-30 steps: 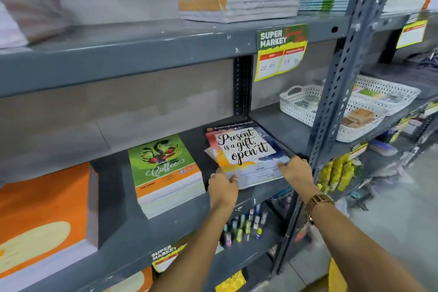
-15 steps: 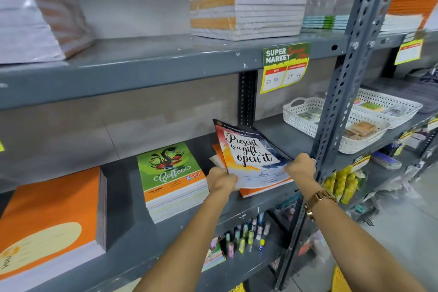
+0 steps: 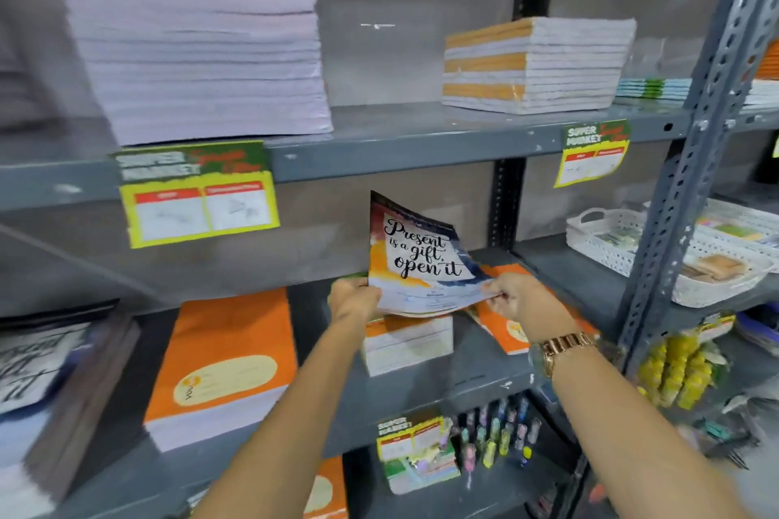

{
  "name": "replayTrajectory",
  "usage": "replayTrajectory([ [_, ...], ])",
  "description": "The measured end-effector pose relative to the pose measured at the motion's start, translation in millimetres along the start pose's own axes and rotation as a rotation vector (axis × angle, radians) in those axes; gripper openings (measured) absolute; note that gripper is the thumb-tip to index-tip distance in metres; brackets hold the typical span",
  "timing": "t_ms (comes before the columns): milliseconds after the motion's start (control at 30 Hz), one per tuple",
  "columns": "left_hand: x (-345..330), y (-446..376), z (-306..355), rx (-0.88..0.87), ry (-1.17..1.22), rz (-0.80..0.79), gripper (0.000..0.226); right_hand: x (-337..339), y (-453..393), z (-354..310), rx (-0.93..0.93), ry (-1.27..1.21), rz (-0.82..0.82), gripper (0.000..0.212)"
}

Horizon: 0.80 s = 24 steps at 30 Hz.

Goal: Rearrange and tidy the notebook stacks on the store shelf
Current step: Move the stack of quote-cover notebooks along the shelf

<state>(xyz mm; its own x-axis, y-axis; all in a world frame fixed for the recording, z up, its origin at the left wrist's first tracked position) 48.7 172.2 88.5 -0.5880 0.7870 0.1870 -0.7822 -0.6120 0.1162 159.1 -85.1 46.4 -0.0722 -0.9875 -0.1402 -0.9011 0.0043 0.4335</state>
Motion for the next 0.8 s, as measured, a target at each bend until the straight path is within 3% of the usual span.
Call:
replayTrajectory([
  [100,68,-3,-9,0.013,0.031,0.097,0.017,-62,30,20,-0.066,0.055,-0.130,0.032],
  [200,146,-5,-19,0.018,0.023,0.217,0.020,-130,78,32,-0.078,0.040,-0.244,0.020],
  [367,262,0,-37,0.040,-0.014,0.383,0.010,-227,138,58,-0.063,0.106,-0.384,0.028],
  [500,359,10,-51,0.033,0.014,0.526,0.015,-311,174,100,-0.083,0.188,-0.513,0.019],
  [600,422,22,-66,0.078,0.000,0.645,0.034,-370,194,132,-0.071,0.245,-0.606,0.029],
  [700,471,37,-80,0.105,-0.086,0.727,0.013,-414,210,165,-0.071,0.318,-0.652,0.022],
  [800,507,41,-97,0.115,-0.165,0.744,0.017,-449,222,194,-0.043,0.360,-0.662,0.026],
])
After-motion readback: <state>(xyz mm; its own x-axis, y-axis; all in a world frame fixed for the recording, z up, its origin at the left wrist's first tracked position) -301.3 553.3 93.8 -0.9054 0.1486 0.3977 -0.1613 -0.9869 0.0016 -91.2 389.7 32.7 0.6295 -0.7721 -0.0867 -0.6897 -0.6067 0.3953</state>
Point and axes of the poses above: each hand's wrist, its own y-axis away from the middle knuckle, its own x-axis out of the back of the hand, z = x × y, the point moved 10 cm from there along -y, towards the middle knuckle
